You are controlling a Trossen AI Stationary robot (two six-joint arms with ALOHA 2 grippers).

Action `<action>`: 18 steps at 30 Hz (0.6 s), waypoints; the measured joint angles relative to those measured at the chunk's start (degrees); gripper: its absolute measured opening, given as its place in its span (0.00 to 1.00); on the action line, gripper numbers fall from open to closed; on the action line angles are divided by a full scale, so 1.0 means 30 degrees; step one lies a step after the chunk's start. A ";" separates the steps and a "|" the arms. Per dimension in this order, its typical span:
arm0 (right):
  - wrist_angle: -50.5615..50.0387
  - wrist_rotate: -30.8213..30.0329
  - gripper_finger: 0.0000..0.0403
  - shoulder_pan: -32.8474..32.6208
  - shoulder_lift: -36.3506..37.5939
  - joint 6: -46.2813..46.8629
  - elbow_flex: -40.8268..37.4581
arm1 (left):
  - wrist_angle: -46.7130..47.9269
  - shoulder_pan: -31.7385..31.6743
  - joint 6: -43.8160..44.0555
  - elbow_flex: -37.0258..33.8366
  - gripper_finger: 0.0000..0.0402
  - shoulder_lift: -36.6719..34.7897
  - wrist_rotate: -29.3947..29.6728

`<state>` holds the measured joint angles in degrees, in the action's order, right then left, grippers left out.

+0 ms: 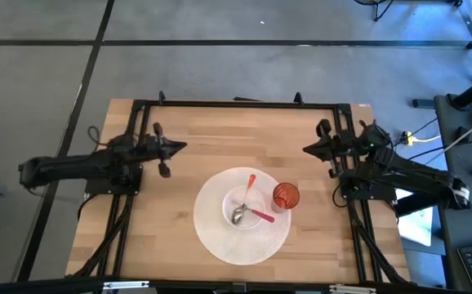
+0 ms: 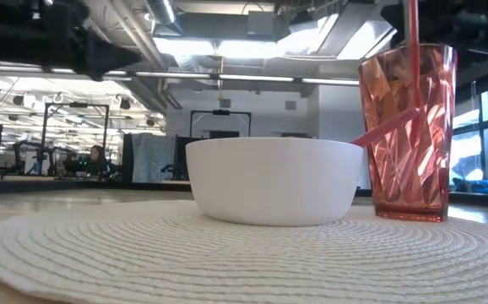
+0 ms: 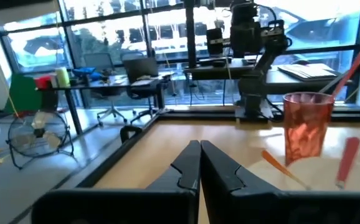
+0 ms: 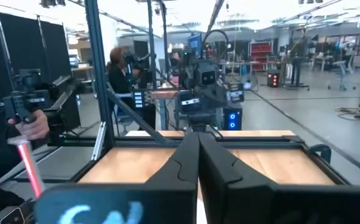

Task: Pick & Place Utensil
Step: Return to Home Position

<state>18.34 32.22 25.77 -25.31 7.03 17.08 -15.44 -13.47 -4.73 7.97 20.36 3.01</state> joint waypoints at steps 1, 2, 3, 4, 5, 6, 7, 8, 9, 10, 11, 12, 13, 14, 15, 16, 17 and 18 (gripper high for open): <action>0.0002 -0.0006 0.01 0.0027 0.0204 0.0044 -0.0214 | 0.1383 0.0059 0.0148 0.0000 0.01 -0.1187 0.0107; 0.0002 -0.0006 0.01 0.0033 0.0368 0.0050 -0.0470 | 0.2672 0.0130 0.0268 0.0000 0.00 -0.2310 0.0351; 0.0042 -0.0019 0.01 0.0040 0.0502 0.0084 -0.0783 | 0.3847 0.0232 0.0367 0.0000 0.00 -0.3357 0.0642; 0.0161 -0.0035 0.01 0.0046 0.0550 0.0135 -0.1103 | 0.4716 0.0327 0.0465 0.0000 0.00 -0.4236 0.0930; 0.0443 -0.0030 0.01 0.0059 0.0582 0.0173 -0.1452 | 0.5364 0.0449 0.0506 0.0000 0.00 -0.5027 0.1191; 0.1005 -0.0027 0.01 0.0062 0.0582 0.0354 -0.1815 | 0.5918 0.0554 0.0555 0.0000 0.00 -0.5711 0.1301; 0.1846 -0.0035 0.01 0.0062 0.0578 0.0646 -0.2257 | 0.6383 0.0657 0.0559 0.0000 0.01 -0.6327 0.1318; 0.2724 -0.0042 0.01 0.0071 0.0578 0.1014 -0.2713 | 0.6695 0.0750 0.0542 0.0000 0.01 -0.6777 0.1325; 0.3528 -0.0043 0.01 0.0077 0.0578 0.1362 -0.3135 | 0.6659 0.0827 0.0473 0.0025 0.01 -0.6771 0.1323; 0.4284 -0.0049 0.01 0.0086 0.0578 0.1596 -0.3512 | 0.6786 0.0873 0.0373 0.0023 0.01 -0.6784 0.1336; 0.4791 -0.0035 0.01 0.0114 0.0578 0.1792 -0.3849 | 0.6902 0.0924 0.0328 0.0000 0.00 -0.6780 0.1409; 0.5088 -0.0028 0.01 0.0157 0.0600 0.1959 -0.4161 | 0.6855 0.0964 0.0208 0.0000 0.00 -0.6748 0.1543; 0.5346 -0.0045 0.01 0.0178 0.0620 0.2048 -0.4390 | 0.6848 0.0980 0.0173 -0.0009 0.00 -0.6654 0.1759; 0.5641 -0.0121 0.01 0.0223 0.0622 0.2063 -0.4553 | 0.6883 0.0977 0.0173 -0.0050 0.00 -0.6587 0.1813; 0.5874 -0.0197 0.01 0.0265 0.0622 0.2073 -0.4691 | 0.7242 0.0973 0.0157 -0.0103 0.00 -0.6683 0.1722; 0.6072 -0.0291 0.01 0.0297 0.0614 0.2085 -0.4837 | 0.7568 0.0981 0.0100 -0.0117 0.01 -0.6767 0.1465; 0.6104 -0.0367 0.01 0.0312 0.0614 0.2088 -0.4964 | 0.7698 0.0981 0.0100 -0.0117 0.01 -0.6774 0.1125; 0.6167 -0.0384 0.01 0.0324 0.0617 0.2072 -0.5119 | 0.8025 0.0981 0.0108 -0.0117 0.01 -0.6780 0.0861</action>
<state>36.84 31.07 26.74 -23.45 13.25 1.72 8.63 -10.52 -4.40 7.62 0.02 5.59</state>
